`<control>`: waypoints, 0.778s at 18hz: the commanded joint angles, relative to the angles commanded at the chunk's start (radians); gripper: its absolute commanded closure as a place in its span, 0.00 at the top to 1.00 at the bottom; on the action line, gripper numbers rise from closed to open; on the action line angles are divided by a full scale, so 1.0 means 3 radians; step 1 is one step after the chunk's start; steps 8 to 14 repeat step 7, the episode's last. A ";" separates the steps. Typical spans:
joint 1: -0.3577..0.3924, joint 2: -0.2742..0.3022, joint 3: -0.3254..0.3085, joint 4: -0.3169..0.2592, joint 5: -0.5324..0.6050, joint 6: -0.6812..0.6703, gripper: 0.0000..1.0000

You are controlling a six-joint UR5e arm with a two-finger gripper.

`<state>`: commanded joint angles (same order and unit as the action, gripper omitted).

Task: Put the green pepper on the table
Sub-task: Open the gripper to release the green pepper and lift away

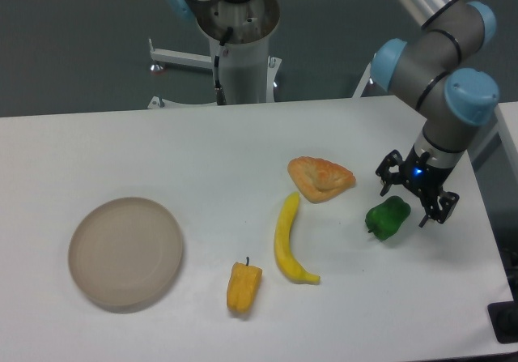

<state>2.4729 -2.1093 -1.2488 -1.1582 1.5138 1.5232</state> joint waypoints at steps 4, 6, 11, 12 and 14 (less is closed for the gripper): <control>-0.0174 0.0036 0.0072 0.0000 0.0225 -0.0005 1.00; -0.0195 0.0061 0.0087 0.0000 0.0297 -0.0010 1.00; -0.0200 0.0087 0.0082 0.0000 0.0303 -0.0010 1.00; -0.0200 0.0087 0.0082 0.0000 0.0303 -0.0010 1.00; -0.0200 0.0087 0.0082 0.0000 0.0303 -0.0010 1.00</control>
